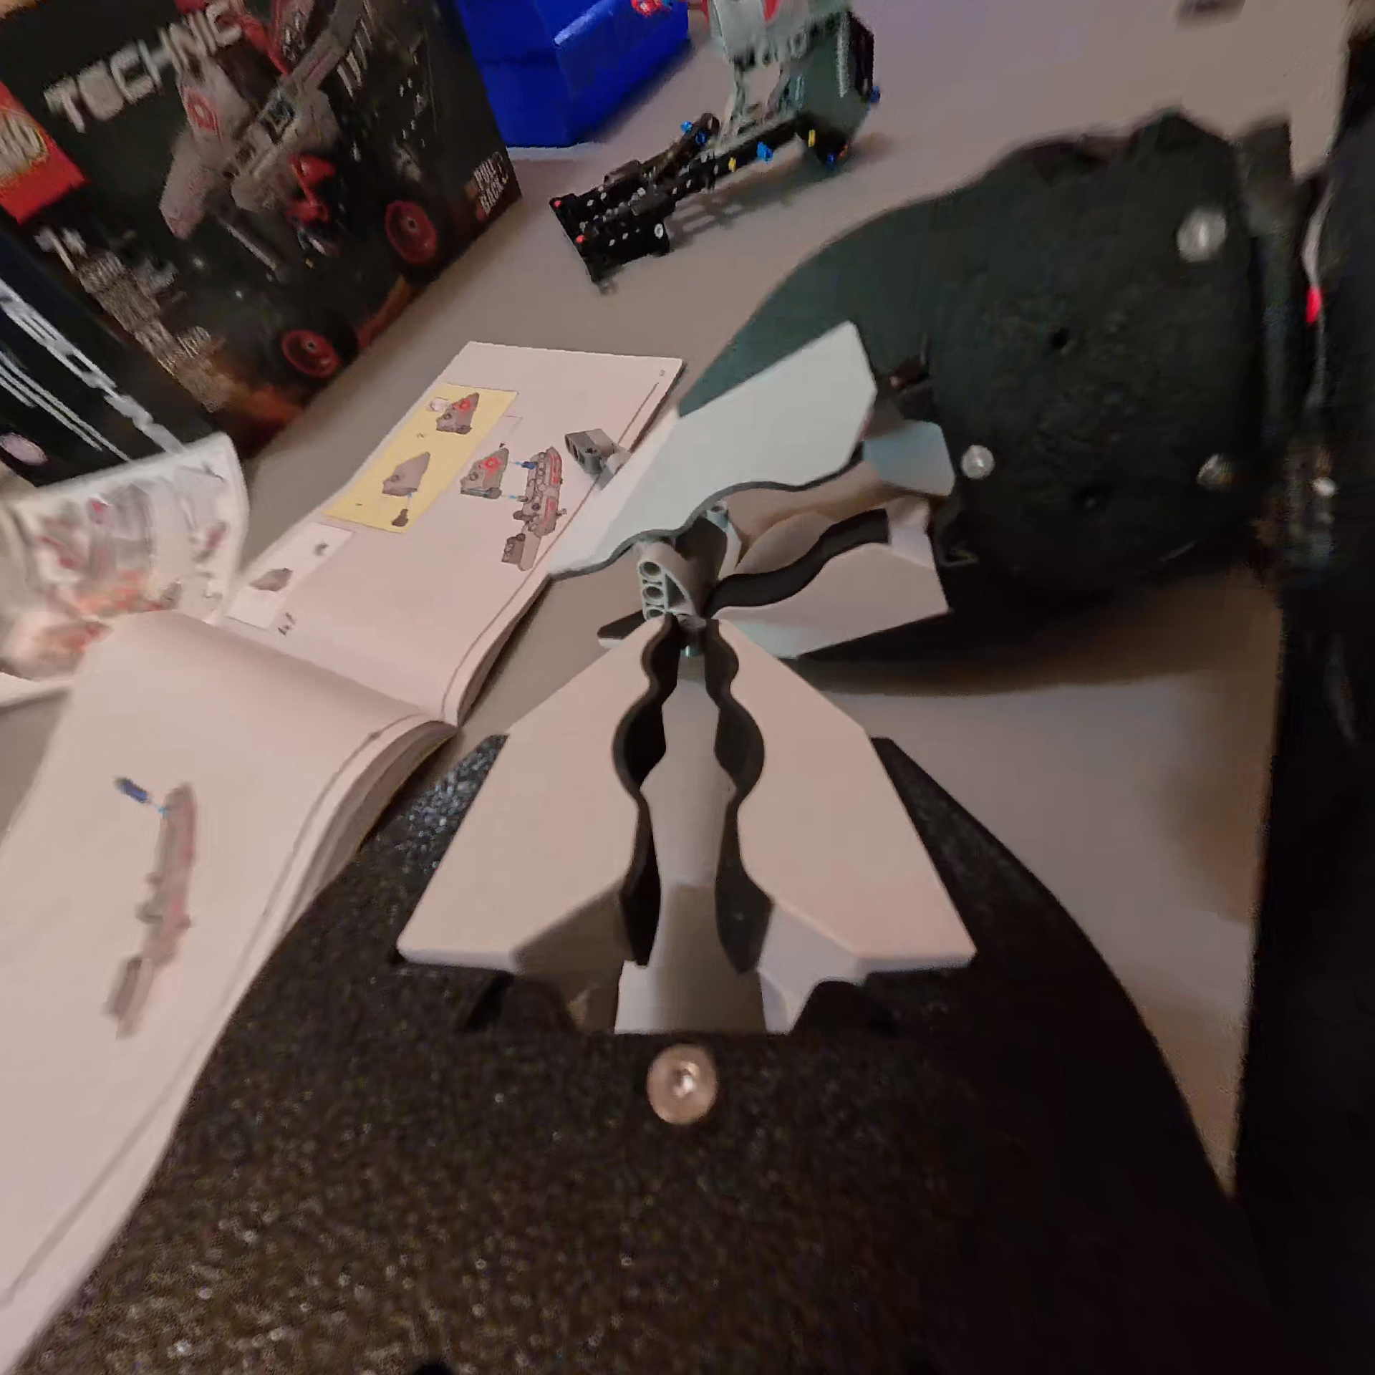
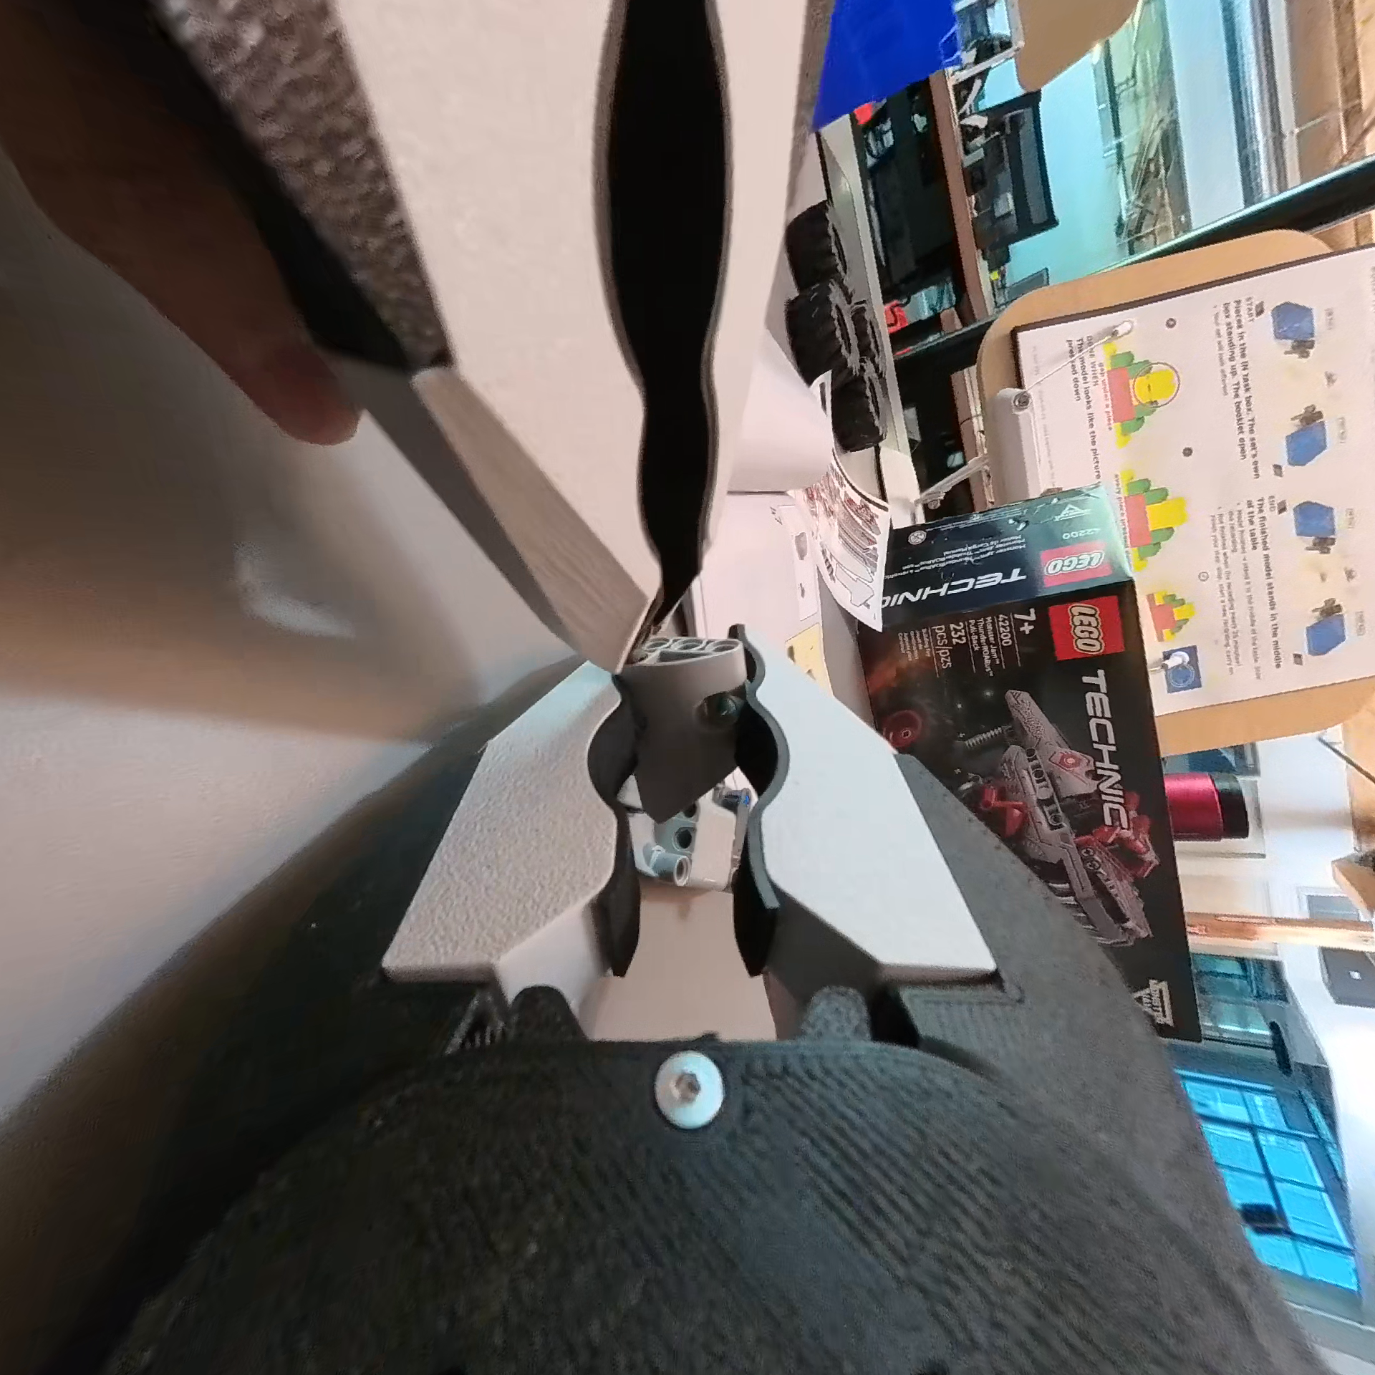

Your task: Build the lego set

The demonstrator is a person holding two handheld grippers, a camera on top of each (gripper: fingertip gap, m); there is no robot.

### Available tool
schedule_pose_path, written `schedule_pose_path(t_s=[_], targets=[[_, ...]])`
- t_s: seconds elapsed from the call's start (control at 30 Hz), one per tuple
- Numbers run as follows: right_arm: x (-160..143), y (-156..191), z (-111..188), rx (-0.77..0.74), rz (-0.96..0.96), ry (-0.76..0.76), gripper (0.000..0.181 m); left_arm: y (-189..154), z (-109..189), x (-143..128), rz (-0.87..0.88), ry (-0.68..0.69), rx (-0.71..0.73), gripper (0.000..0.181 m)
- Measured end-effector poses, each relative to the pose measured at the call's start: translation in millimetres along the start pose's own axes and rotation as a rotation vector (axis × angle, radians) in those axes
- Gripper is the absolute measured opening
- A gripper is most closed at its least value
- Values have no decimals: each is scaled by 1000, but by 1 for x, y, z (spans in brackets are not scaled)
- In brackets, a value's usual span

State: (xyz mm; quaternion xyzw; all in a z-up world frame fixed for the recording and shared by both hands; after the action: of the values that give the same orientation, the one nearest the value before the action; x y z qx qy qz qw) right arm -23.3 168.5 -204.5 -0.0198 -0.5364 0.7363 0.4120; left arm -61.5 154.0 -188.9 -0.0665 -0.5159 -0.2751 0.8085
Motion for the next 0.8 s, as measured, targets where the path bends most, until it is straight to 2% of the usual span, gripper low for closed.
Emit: schedule_pose_path(t_s=[0.07, 0.37, 0.47, 0.57, 0.7, 0.8], targets=[[3, -6, 3, -27, -32, -31, 22, 2, 3, 7, 140, -43, -77, 5], [8, -18, 11, -95, -34, -84, 22, 1, 7, 16, 234, -104, -166, 5], [11, -20, 13, -105, -30, -102, 22, 1, 9, 18, 352, -124, -242, 5], [10, -18, 12, -102, -9, -96, 22, 0, 8, 17, 325, -110, -227, 5], [15, -18, 16, -92, -19, -150, 22, -1, 13, 19, 338, -137, -301, 6], [17, -18, 17, -68, -69, -181, 21, -2, 14, 21, 256, -158, -277, 6]])
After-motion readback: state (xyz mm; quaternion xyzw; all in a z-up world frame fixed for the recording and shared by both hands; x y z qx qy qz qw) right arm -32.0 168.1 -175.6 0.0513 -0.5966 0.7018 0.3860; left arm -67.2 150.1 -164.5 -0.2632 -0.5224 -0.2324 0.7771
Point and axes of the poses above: each gripper's, where its closed fingertips meet, z back along the fingers, x out of its top, y = z × x across the jaws, the point moved 1 cm from there along z, back along the fingers, and after that the axes turned 3 degrees about x, right-handed, at the moved point
